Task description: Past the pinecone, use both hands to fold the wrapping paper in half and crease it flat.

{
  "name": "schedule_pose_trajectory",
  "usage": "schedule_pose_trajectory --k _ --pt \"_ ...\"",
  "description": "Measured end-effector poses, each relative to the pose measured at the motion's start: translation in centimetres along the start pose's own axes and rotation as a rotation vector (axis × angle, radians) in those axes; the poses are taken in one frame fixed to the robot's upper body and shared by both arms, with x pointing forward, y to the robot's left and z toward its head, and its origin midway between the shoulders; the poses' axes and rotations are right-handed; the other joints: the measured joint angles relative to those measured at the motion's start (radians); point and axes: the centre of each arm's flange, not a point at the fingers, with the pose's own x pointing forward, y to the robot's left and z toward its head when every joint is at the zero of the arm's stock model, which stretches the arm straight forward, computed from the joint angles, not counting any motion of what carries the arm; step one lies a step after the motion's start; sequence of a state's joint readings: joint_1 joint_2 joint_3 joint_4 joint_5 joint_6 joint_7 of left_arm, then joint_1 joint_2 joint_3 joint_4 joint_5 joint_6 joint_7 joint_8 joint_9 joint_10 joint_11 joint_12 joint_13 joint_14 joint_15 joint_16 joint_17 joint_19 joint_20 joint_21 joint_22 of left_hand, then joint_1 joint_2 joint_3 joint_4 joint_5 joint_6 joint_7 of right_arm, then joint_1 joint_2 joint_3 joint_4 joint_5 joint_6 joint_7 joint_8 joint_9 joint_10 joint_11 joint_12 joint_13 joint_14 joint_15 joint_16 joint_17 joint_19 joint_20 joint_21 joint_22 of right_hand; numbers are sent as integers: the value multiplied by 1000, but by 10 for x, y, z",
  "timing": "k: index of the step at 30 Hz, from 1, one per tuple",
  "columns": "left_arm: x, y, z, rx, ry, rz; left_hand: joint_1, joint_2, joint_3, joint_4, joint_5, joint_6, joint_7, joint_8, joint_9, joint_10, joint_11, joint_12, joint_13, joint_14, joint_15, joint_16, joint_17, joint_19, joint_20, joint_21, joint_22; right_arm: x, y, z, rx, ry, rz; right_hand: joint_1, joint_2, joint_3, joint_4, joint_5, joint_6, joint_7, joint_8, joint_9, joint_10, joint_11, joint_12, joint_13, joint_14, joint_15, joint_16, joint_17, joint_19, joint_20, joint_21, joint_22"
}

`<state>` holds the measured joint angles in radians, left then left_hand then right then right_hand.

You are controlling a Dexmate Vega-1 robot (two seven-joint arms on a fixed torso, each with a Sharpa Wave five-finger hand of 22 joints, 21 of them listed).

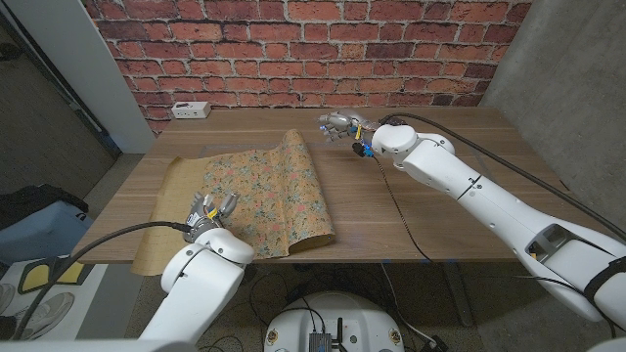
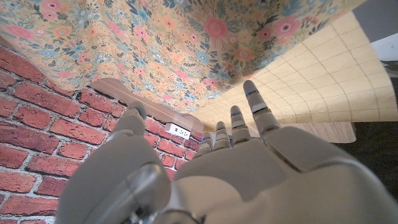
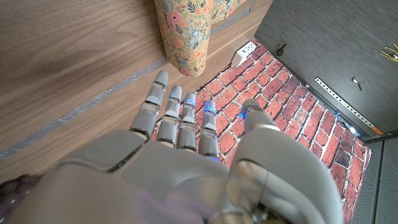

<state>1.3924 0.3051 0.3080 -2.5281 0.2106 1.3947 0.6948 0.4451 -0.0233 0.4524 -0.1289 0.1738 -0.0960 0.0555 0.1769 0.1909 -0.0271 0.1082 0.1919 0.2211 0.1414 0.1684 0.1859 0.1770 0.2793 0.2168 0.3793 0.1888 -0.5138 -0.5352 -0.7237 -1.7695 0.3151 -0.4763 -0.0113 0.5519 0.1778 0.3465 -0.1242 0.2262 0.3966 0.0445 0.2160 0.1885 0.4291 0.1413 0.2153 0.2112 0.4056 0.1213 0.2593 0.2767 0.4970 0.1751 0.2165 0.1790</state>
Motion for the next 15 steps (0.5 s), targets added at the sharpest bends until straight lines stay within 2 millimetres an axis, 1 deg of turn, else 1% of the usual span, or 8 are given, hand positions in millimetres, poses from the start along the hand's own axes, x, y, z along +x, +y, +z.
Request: schedule_pose_trajectory --k 2,3,5,8,10,12,13,15 --pt "0 0 -1 -3 9 3 -2 -2 -3 1 0 -5 2 0 -1 -8 8 0 0 2 2 0 0 7 -1 0 0 0 0 -1 3 2 -1 0 0 0 0 0 0 0 0 0 0 0 0 0 0 0 0 0 0 0 0 0" --pt "-2 -4 -2 -16 28 -10 -4 -4 -3 1 0 -11 3 0 -3 -10 10 0 0 2 2 0 1 8 -3 0 0 0 0 -1 7 2 0 0 0 0 0 0 0 0 0 0 0 0 0 0 0 0 2 0 3 0 0 0" --pt "-3 -5 -4 -25 45 -1 -4 -4 -8 5 0 -17 0 0 -4 -14 14 0 0 1 2 0 2 14 3 0 0 0 -1 -2 11 4 0 0 0 0 0 0 0 0 0 0 0 0 0 0 2 3 4 0 9 2 0 0" --pt "-4 -13 -5 -35 67 -42 -15 -1 -12 9 0 -27 -2 0 -2 -25 17 0 0 -9 12 0 2 19 -3 0 0 -1 -1 -3 15 5 -1 0 0 3 3 0 4 4 0 0 0 0 0 0 4 4 4 4 9 2 0 0" --pt "-6 -19 -7 -42 90 -62 -15 -1 -12 9 0 -33 2 0 -2 -28 17 0 0 -9 12 0 2 19 -3 0 0 -1 -2 -4 19 7 -2 0 0 3 3 0 5 6 0 0 0 0 0 0 7 0 4 5 9 2 5 0" --pt "-6 -22 -8 -44 108 -79 -20 -6 -16 13 0 -40 -4 0 -2 -30 19 0 0 -9 12 0 2 23 1 0 -1 -2 -2 -6 22 9 -3 0 0 4 3 0 5 6 0 0 0 0 0 0 7 0 4 5 12 -1 8 0" --pt "-6 -23 -9 -46 115 -83 -28 2 -16 13 0 -48 -5 0 -2 -33 22 1 0 -3 17 0 2 29 -4 -1 -1 -2 -2 -6 23 10 -3 0 0 4 3 0 5 6 0 0 0 0 0 0 7 0 4 5 16 2 8 0" --pt "-6 -21 -10 -44 123 -81 -29 3 -21 19 1 -50 -7 0 -2 -33 22 8 0 26 14 9 2 54 -4 5 -1 -2 -2 -7 25 11 -3 0 0 4 3 0 5 6 0 0 0 0 0 0 7 0 4 5 18 0 8 0"
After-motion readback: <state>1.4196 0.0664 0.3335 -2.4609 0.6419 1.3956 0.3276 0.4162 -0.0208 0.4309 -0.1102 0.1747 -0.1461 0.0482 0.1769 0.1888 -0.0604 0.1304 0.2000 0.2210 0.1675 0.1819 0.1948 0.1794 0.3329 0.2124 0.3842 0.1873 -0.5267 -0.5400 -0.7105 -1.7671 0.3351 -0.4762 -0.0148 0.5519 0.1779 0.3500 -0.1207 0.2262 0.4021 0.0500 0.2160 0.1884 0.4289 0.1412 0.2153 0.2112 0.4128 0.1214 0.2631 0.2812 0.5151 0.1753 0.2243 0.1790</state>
